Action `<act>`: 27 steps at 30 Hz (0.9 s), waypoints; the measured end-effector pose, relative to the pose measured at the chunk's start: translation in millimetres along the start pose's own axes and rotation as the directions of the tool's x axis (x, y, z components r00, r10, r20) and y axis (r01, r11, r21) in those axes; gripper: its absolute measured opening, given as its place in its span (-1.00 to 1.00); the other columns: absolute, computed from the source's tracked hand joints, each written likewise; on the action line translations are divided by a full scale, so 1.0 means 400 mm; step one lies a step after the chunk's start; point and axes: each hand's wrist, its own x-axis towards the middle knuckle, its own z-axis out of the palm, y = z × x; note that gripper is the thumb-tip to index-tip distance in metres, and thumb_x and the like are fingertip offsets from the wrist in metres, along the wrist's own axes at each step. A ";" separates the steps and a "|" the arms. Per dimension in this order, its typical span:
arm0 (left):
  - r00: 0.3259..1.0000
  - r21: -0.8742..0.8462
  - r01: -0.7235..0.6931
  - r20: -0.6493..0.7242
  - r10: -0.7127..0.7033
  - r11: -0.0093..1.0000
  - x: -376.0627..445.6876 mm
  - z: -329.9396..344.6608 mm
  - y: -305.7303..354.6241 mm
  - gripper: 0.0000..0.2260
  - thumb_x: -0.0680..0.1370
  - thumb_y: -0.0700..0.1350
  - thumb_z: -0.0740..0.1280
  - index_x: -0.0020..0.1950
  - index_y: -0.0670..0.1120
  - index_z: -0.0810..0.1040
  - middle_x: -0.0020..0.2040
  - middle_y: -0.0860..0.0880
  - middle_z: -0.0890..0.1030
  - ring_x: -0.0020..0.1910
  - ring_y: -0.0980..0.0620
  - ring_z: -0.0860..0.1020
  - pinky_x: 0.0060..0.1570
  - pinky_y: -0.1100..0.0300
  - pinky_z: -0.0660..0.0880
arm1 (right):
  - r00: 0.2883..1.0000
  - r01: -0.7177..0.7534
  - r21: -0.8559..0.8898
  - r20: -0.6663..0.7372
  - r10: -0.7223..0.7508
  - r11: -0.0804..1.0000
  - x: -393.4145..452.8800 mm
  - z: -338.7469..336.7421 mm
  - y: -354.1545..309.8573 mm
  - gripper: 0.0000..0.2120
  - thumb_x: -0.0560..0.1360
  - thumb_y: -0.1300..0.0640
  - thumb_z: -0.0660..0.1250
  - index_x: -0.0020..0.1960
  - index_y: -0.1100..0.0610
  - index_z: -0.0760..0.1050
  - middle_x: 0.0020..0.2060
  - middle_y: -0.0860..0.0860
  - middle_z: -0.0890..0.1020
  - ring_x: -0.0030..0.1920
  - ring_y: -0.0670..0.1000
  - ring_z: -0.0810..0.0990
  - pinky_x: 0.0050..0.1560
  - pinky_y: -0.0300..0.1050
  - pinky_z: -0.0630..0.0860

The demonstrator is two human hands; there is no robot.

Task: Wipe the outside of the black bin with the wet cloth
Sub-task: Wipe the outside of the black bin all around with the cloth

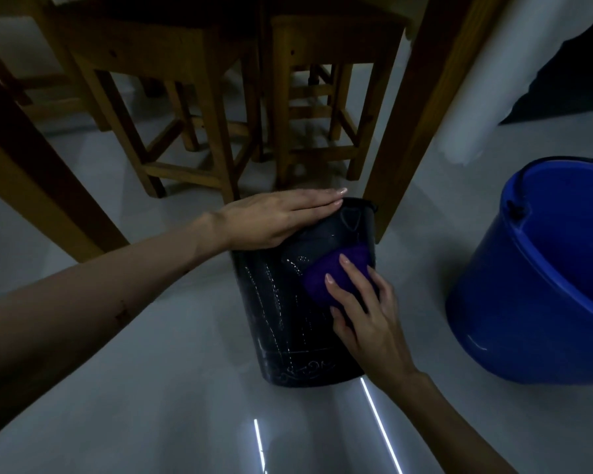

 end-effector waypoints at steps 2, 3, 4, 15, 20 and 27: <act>0.999 -0.006 -0.021 0.025 0.022 1.000 0.002 -0.003 -0.003 -0.50 0.62 -0.15 0.12 0.55 -0.13 0.10 0.56 -0.16 0.13 0.54 -0.08 0.12 0.49 -0.01 0.16 | 1.000 0.008 0.003 -0.002 -0.008 1.000 0.000 0.000 0.004 -0.56 0.54 0.10 0.26 0.41 0.01 0.32 0.48 0.08 0.30 0.38 0.29 0.35 0.26 0.26 0.42; 0.999 -0.009 -0.023 0.023 0.023 1.000 0.005 -0.002 -0.002 -0.51 0.62 -0.16 0.11 0.55 -0.15 0.11 0.55 -0.17 0.14 0.54 -0.08 0.11 0.49 -0.01 0.16 | 1.000 0.010 0.002 -0.004 -0.010 1.000 0.002 0.000 0.006 -0.56 0.54 0.10 0.26 0.41 0.02 0.32 0.48 0.08 0.30 0.37 0.29 0.35 0.26 0.26 0.41; 1.000 -0.016 -0.019 0.014 0.019 1.000 0.008 0.000 0.001 -0.52 0.62 -0.17 0.10 0.54 -0.16 0.13 0.55 -0.17 0.15 0.54 -0.07 0.12 0.49 -0.01 0.16 | 1.000 0.011 0.000 -0.008 -0.011 1.000 0.002 -0.001 0.006 -0.55 0.53 0.11 0.26 0.41 0.02 0.32 0.47 0.08 0.30 0.36 0.29 0.36 0.26 0.26 0.41; 0.990 -0.081 0.083 -0.105 -0.091 0.993 0.025 0.002 0.015 -0.58 0.65 -0.08 0.05 0.50 -0.13 0.27 0.40 -0.20 0.38 0.33 -0.07 0.39 0.28 0.19 0.35 | 0.999 0.031 -0.004 -0.041 -0.031 1.000 0.002 -0.006 0.006 -0.57 0.54 0.17 0.26 0.39 0.04 0.35 0.45 0.10 0.34 0.29 0.28 0.40 0.23 0.20 0.45; 0.989 -0.042 0.067 -0.127 -0.072 0.997 0.032 0.012 0.017 -0.58 0.64 -0.10 0.08 0.51 -0.12 0.24 0.40 -0.20 0.38 0.32 -0.08 0.38 0.26 0.21 0.35 | 0.997 0.064 0.012 -0.044 -0.063 0.998 0.009 -0.016 0.021 -0.61 0.56 0.23 0.24 0.38 0.06 0.37 0.43 0.11 0.36 0.25 0.25 0.41 0.21 0.16 0.46; 0.989 -0.102 0.056 -0.132 -0.069 0.993 0.026 0.013 0.020 -0.60 0.65 -0.12 0.11 0.50 -0.12 0.28 0.43 -0.15 0.37 0.37 -0.04 0.37 0.34 0.17 0.36 | 0.992 0.034 0.024 -0.121 -0.031 0.999 0.075 -0.036 0.034 -0.59 0.56 0.24 0.27 0.39 0.09 0.38 0.43 0.11 0.36 0.24 0.20 0.40 0.24 0.12 0.44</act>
